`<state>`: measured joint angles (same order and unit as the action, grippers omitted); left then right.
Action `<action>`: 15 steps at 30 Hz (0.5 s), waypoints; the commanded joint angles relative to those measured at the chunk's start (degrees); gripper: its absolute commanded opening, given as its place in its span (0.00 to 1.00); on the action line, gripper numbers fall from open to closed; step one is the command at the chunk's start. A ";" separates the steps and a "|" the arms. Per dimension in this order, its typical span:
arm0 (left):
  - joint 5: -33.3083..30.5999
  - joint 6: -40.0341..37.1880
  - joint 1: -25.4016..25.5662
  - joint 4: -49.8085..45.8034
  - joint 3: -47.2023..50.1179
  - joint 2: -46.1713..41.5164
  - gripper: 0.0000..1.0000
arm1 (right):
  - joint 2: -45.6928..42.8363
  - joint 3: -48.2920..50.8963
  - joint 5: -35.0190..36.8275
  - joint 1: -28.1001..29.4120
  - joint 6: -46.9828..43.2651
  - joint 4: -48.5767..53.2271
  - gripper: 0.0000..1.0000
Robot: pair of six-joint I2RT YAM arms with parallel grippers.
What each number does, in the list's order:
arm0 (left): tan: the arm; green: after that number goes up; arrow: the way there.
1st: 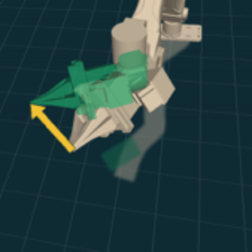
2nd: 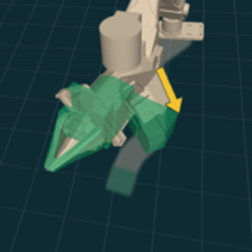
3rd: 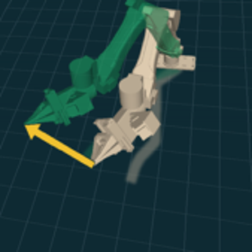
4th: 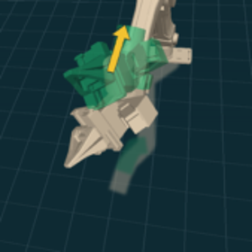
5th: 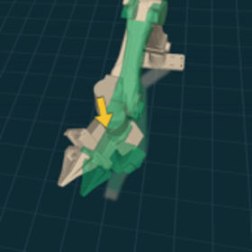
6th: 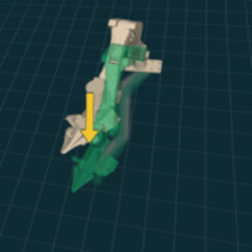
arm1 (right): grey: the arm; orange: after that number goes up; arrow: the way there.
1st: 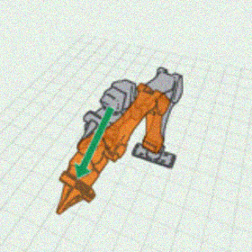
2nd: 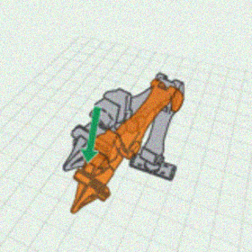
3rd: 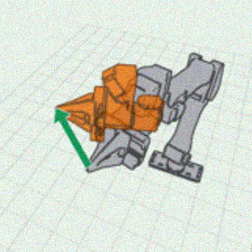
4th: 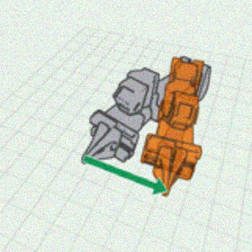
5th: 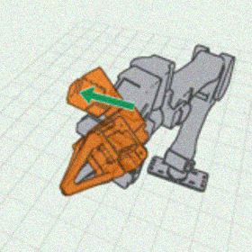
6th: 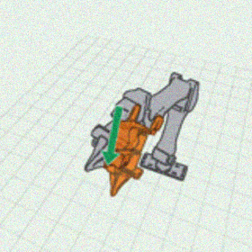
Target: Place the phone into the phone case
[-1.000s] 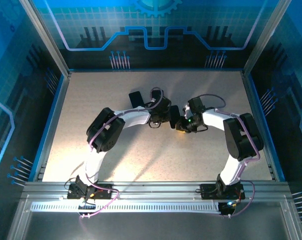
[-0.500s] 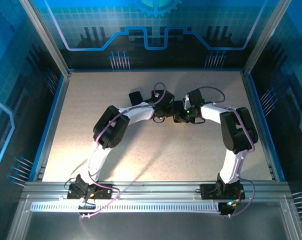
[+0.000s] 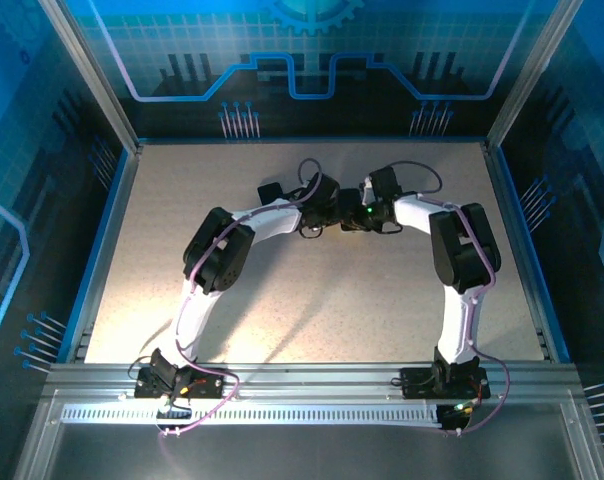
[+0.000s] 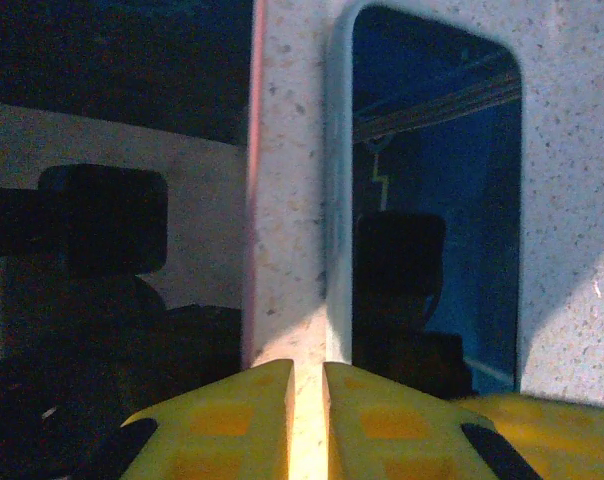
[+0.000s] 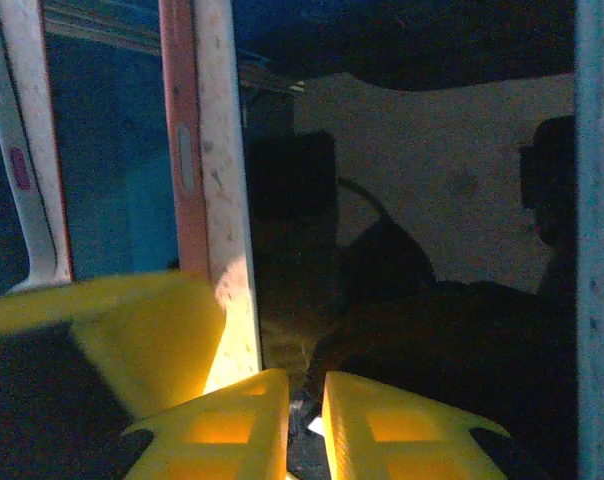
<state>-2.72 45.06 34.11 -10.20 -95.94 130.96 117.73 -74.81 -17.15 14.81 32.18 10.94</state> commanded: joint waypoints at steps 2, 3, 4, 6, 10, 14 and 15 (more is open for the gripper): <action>-0.39 0.12 -0.72 0.77 3.04 -6.98 0.16 | 5.30 -3.19 3.18 -0.92 0.42 -0.48 0.20; -0.47 0.03 -0.84 0.87 3.76 -8.03 0.16 | 5.95 -4.03 3.13 -0.92 0.45 -0.48 0.20; -0.45 -0.04 -0.82 0.92 4.77 -9.22 0.16 | 6.67 -5.06 2.96 -0.92 0.59 -0.35 0.20; -0.68 -0.40 -0.90 0.96 6.70 -11.45 0.17 | 7.58 -6.84 2.57 -0.93 0.45 -0.26 0.20; -1.62 -1.35 -1.05 1.41 12.52 -17.64 0.17 | 4.37 -6.31 1.63 -1.04 -1.89 -2.47 0.23; -3.51 -2.99 -1.51 1.58 20.07 -25.61 0.58 | -4.03 -3.40 0.95 -1.94 -5.76 -2.10 1.00; -4.13 -3.52 -1.81 1.52 22.06 -27.85 0.82 | -6.20 -2.20 1.14 -2.34 -6.53 -2.15 1.00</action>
<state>-4.25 43.44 33.30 -8.58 -78.04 108.71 118.50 -79.40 -17.19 14.46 29.28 8.84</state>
